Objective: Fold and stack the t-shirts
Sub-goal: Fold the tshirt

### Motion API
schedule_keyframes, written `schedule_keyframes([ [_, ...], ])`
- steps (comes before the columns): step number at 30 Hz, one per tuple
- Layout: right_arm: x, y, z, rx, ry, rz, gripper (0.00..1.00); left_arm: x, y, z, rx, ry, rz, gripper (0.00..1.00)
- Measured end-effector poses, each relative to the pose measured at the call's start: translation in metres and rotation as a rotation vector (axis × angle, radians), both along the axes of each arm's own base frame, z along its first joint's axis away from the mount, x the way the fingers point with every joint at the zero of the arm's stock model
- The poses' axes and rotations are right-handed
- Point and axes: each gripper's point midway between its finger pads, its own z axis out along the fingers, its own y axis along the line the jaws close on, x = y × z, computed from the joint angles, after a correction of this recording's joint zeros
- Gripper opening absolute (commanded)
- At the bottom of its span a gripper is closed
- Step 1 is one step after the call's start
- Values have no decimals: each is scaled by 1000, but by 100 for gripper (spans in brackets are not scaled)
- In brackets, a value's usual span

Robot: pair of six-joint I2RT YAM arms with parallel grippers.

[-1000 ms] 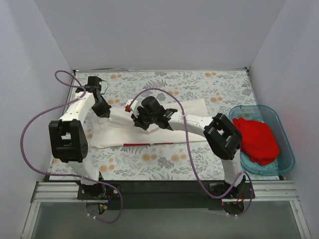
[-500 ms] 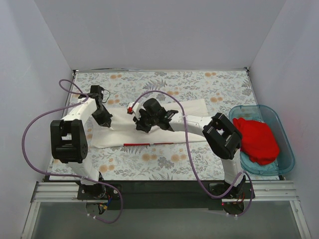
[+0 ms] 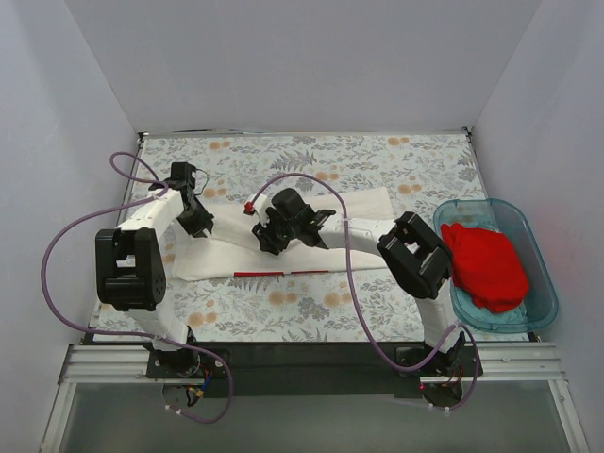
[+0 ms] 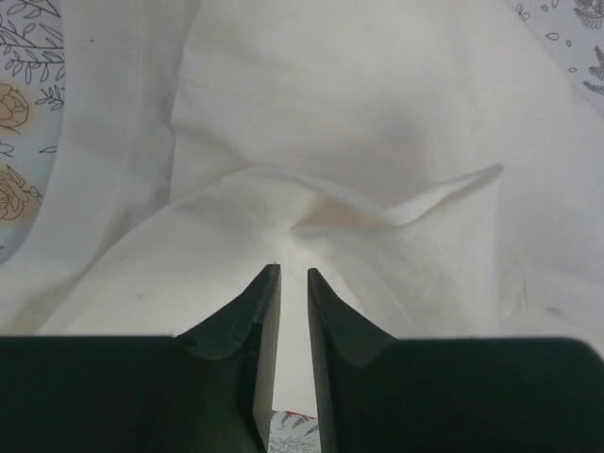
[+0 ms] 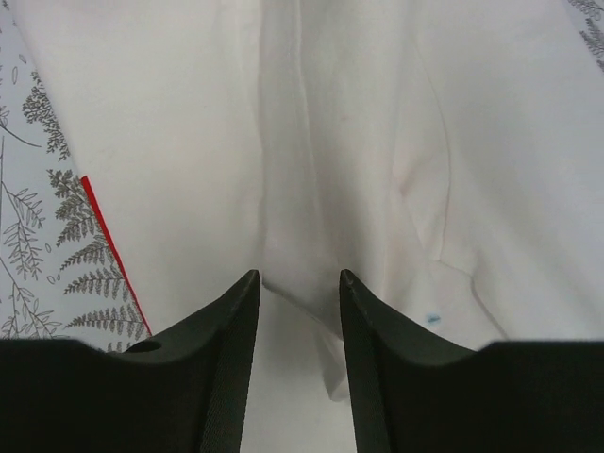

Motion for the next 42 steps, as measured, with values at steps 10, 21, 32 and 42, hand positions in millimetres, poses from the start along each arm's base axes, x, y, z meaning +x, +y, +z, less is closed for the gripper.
schedule_keyframes([
  [10,30,-17,50,123,49,-135,48,14,2,16,12,-78,3,43],
  [21,28,8,83,338,282,-91,43,37,-47,34,-118,-209,-120,14],
  [32,37,-14,-23,277,584,-183,42,44,-51,-34,-136,-96,-70,13],
  [42,55,-39,-3,316,536,-211,47,47,-47,-19,-107,-139,-78,43],
])
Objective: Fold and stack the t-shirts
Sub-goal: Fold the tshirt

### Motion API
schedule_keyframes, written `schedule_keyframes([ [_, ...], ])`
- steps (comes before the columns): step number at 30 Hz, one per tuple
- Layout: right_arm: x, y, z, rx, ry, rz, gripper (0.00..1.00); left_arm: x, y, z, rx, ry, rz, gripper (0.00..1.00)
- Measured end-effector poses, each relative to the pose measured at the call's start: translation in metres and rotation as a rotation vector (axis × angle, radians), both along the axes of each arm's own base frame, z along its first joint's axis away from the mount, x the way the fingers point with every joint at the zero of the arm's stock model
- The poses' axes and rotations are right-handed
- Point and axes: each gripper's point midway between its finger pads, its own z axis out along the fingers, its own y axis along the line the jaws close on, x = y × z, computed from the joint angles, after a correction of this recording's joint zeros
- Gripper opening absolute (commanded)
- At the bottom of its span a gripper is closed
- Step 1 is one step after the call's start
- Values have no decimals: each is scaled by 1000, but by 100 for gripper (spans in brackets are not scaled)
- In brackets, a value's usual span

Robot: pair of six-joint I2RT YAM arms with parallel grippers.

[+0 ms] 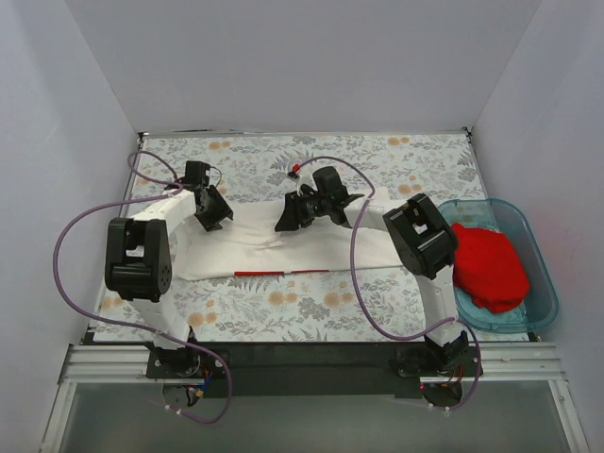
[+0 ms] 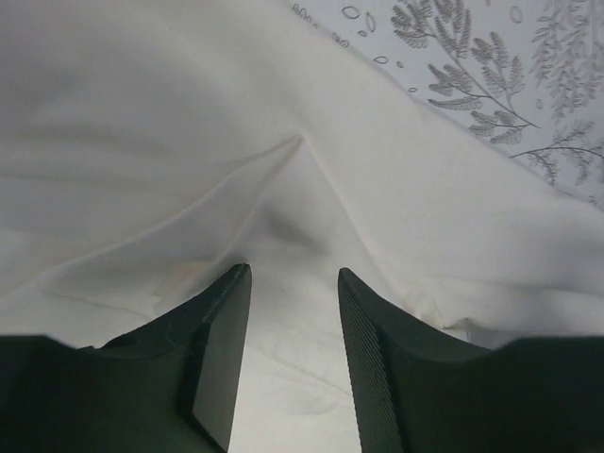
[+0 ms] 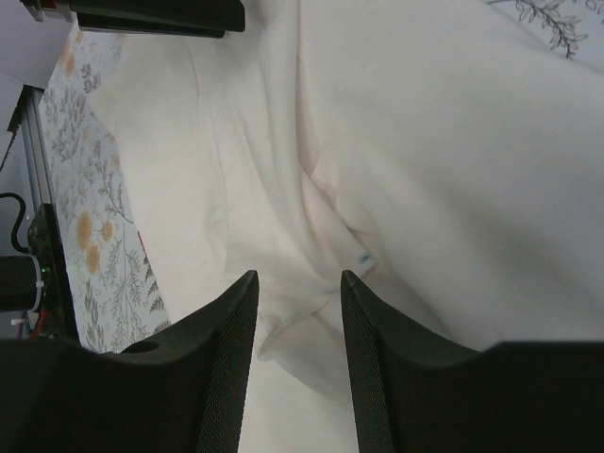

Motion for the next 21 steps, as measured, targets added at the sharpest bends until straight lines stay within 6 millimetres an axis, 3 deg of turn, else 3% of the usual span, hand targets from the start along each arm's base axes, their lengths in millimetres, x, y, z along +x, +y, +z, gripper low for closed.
schedule_keyframes([
  [5,8,-4,19,27,-48,-6,47,1,3,45,12,-112,-7,53],
  [8,10,-6,16,23,-41,-12,46,-8,2,75,10,-197,-17,54],
  [11,10,-8,9,17,-26,-14,43,-26,-5,88,7,-238,-43,56],
  [17,8,-10,-13,-7,19,-16,39,-70,-24,61,-5,-170,-124,56],
  [21,7,-7,-21,-4,45,-5,38,-92,-26,41,-12,-112,-142,56],
])
